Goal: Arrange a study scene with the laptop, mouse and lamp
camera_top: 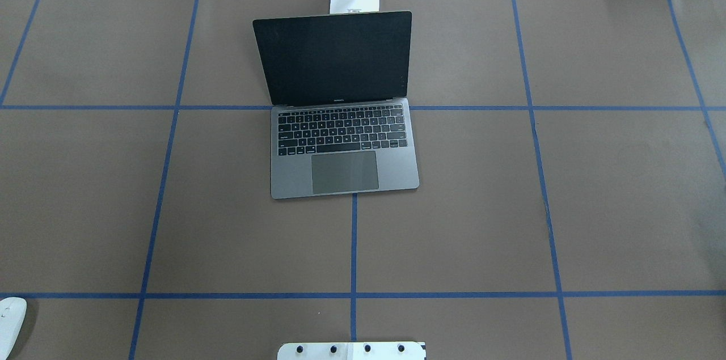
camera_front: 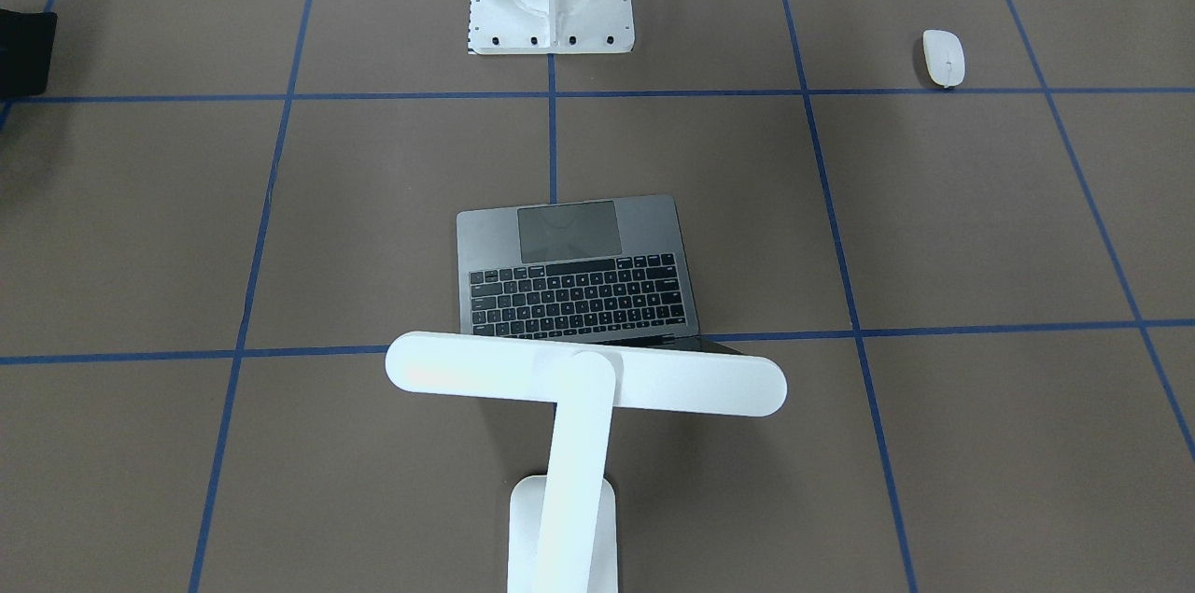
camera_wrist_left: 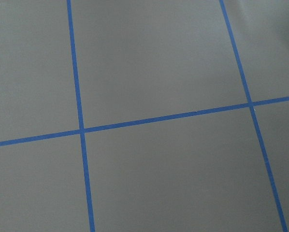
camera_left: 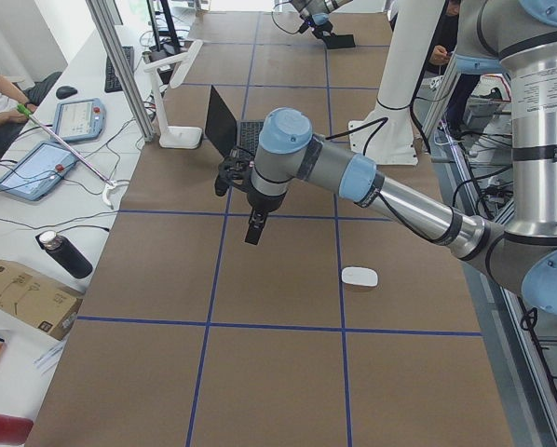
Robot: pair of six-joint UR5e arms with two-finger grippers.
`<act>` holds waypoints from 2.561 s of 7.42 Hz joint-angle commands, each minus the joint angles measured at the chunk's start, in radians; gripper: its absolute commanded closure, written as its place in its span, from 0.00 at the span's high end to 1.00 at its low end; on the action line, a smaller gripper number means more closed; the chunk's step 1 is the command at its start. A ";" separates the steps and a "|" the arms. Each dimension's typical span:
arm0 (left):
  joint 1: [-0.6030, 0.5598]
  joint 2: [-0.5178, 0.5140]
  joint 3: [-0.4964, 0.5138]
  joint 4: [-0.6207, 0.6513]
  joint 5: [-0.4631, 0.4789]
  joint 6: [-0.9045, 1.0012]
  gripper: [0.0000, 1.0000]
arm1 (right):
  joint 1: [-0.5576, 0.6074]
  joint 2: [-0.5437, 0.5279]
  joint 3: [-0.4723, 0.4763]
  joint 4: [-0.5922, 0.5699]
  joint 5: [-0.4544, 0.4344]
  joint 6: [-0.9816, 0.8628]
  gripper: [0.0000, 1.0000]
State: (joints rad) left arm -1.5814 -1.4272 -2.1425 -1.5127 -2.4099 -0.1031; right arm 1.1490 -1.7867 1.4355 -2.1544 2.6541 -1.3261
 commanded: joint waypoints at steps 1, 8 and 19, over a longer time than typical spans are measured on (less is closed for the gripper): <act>0.000 0.001 -0.004 0.000 0.000 -0.001 0.99 | -0.002 0.000 0.011 -0.019 0.003 -0.005 0.69; 0.001 0.008 -0.025 -0.001 -0.002 -0.043 0.99 | -0.026 -0.003 0.037 -0.054 0.023 -0.019 0.71; 0.000 0.008 -0.033 0.002 -0.002 -0.044 0.99 | -0.048 -0.008 0.280 -0.432 0.084 -0.086 0.00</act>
State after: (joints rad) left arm -1.5815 -1.4190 -2.1760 -1.5116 -2.4114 -0.1479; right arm 1.1026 -1.7955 1.5932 -2.3772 2.7309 -1.3660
